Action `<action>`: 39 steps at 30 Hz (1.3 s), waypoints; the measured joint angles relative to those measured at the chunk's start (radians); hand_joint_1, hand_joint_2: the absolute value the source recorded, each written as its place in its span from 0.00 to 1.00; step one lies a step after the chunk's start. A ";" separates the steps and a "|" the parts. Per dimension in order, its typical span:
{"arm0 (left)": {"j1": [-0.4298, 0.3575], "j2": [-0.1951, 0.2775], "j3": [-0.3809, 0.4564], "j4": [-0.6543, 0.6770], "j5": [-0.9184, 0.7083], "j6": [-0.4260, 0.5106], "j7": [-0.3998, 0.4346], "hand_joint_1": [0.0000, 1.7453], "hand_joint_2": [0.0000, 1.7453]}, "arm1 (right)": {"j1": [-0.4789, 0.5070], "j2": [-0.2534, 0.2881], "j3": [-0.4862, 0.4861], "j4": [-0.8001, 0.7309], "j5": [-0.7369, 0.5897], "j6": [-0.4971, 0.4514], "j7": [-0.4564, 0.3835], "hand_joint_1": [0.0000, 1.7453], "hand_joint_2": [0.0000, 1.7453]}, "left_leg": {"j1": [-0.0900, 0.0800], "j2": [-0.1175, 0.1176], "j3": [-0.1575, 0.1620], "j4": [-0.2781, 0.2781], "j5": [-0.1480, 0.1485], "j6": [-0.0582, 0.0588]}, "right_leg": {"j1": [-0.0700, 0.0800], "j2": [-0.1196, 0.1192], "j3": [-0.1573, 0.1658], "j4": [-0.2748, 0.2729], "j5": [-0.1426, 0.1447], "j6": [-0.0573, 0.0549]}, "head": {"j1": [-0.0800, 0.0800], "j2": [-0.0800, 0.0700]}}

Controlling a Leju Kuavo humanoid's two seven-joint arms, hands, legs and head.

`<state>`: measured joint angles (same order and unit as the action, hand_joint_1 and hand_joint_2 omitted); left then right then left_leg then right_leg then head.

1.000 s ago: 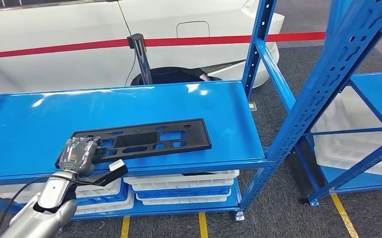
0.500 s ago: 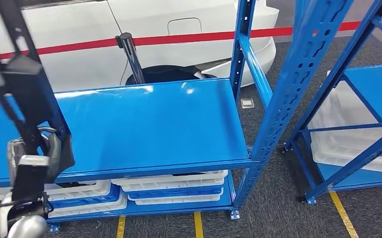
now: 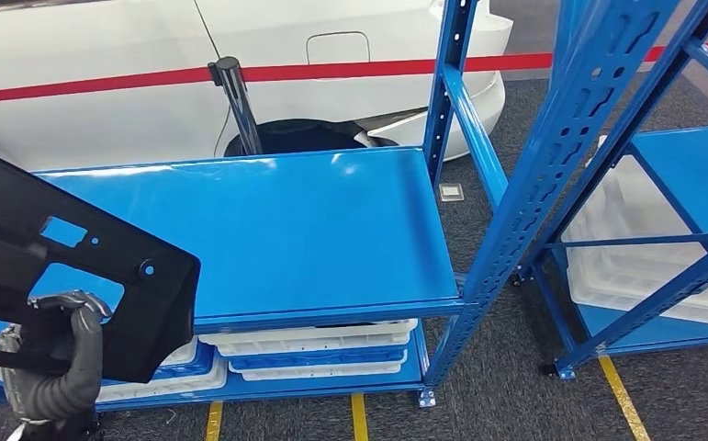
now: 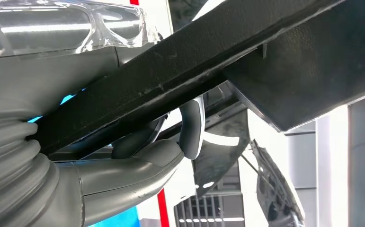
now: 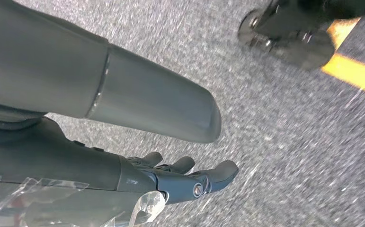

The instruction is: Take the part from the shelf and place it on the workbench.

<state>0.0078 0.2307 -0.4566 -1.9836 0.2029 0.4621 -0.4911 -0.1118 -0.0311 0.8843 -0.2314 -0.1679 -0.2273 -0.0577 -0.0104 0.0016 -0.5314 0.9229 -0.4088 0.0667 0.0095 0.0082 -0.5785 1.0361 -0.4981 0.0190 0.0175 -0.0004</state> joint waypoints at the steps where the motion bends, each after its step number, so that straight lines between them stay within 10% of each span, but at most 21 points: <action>1: 0.000 -0.007 -0.003 0.001 -0.008 0.001 0.008 1.00 1.00 | 0.001 -0.001 -0.001 0.000 -0.001 -0.001 0.000 0.00 0.00 | 0.003 0.001 0.001 -0.002 0.001 -0.001 | -0.003 0.000 -0.028 0.061 -0.034 0.006 | 0.001 0.000; 4: 0.002 -0.024 -0.018 0.006 -0.042 0.009 0.039 1.00 1.00 | 0.007 -0.001 -0.003 0.000 -0.005 -0.005 0.000 0.00 0.00 | 0.010 0.000 -0.001 -0.001 0.000 -0.002 | -0.016 -0.001 -0.111 0.226 -0.096 0.025 | 0.003 0.000; 8: 0.002 -0.039 -0.037 0.013 -0.065 0.010 0.052 1.00 1.00 | 0.009 -0.003 -0.005 0.000 -0.009 -0.009 -0.001 0.00 0.00 | 0.026 -0.002 0.000 0.017 -0.016 -0.029 | -0.040 -0.001 -0.020 0.026 0.020 0.054 | 0.005 0.000; 15: -0.005 -0.051 -0.085 0.021 -0.155 0.003 0.129 1.00 1.00 | 0.010 -0.002 -0.008 0.001 -0.019 -0.020 0.015 0.00 0.00 | 0.033 -0.003 -0.016 0.062 -0.042 -0.061 | -0.041 0.010 0.001 -0.037 0.050 0.015 | 0.005 0.000; 20: -0.018 -0.067 -0.147 0.034 -0.184 -0.018 0.141 1.00 1.00 | 0.011 -0.002 -0.010 0.001 -0.021 -0.028 0.042 0.00 0.00 | 0.032 -0.002 -0.123 0.337 -0.185 -0.069 | -0.034 0.006 -0.017 -0.037 0.062 -0.002 | 0.003 0.000; 22: -0.021 -0.072 -0.167 0.040 -0.186 -0.020 0.142 1.00 1.00 | 0.011 -0.001 -0.010 0.001 -0.022 -0.028 0.044 0.00 0.00 | 0.026 -0.003 -0.092 0.301 -0.162 -0.055 | -0.027 0.007 -0.024 -0.038 0.068 -0.008 | 0.003 0.000; 26: -0.038 -0.078 -0.197 0.045 -0.189 -0.023 0.144 1.00 1.00 | 0.011 0.004 -0.010 0.001 -0.022 -0.028 0.045 0.00 0.00 | -0.004 0.002 0.051 0.038 -0.079 0.000 | -0.024 0.005 -0.032 -0.042 0.087 -0.005 | 0.004 0.000; 30: -0.044 -0.082 -0.217 0.047 -0.191 -0.029 0.150 1.00 1.00 | 0.012 0.005 -0.011 0.002 -0.022 -0.030 0.048 0.00 0.00 | -0.007 0.005 0.047 -0.004 -0.039 0.010 | -0.027 -0.003 -0.037 -0.050 0.097 0.021 | 0.004 0.000; 35: -0.052 -0.087 -0.243 0.053 -0.191 -0.040 0.154 1.00 1.00 | 0.012 0.006 -0.013 0.002 -0.049 -0.025 0.070 0.00 0.00 | -0.003 0.013 0.003 -0.025 0.021 0.006 | -0.024 -0.003 -0.101 0.188 -0.087 0.035 | 0.011 0.000; 37: -0.054 -0.087 -0.252 0.057 -0.190 -0.043 0.156 1.00 1.00 | 0.013 0.004 -0.019 0.002 -0.065 -0.023 0.080 0.00 0.00 | -0.002 0.021 -0.022 -0.020 0.036 0.003 | -0.026 -0.005 -0.067 0.190 -0.063 0.042 | 0.012 0.000; 39: -0.056 -0.087 -0.259 0.060 -0.190 -0.046 0.156 1.00 1.00 | 0.011 0.002 -0.026 0.002 -0.076 -0.020 0.084 0.00 0.00 | 0.000 0.031 -0.045 -0.006 0.046 -0.003 | -0.029 -0.024 0.028 0.063 -0.017 0.048 | 0.013 0.000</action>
<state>-0.0480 0.1433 -0.7158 -1.9235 0.0126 0.4158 -0.3353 -0.1005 -0.0288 0.8579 -0.2296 -0.2441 -0.2468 0.0258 -0.0103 0.0326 -0.5760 0.9169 -0.3631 0.0636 -0.0192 -0.0162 -0.5507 1.0986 -0.5149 0.0672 0.0302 -0.0001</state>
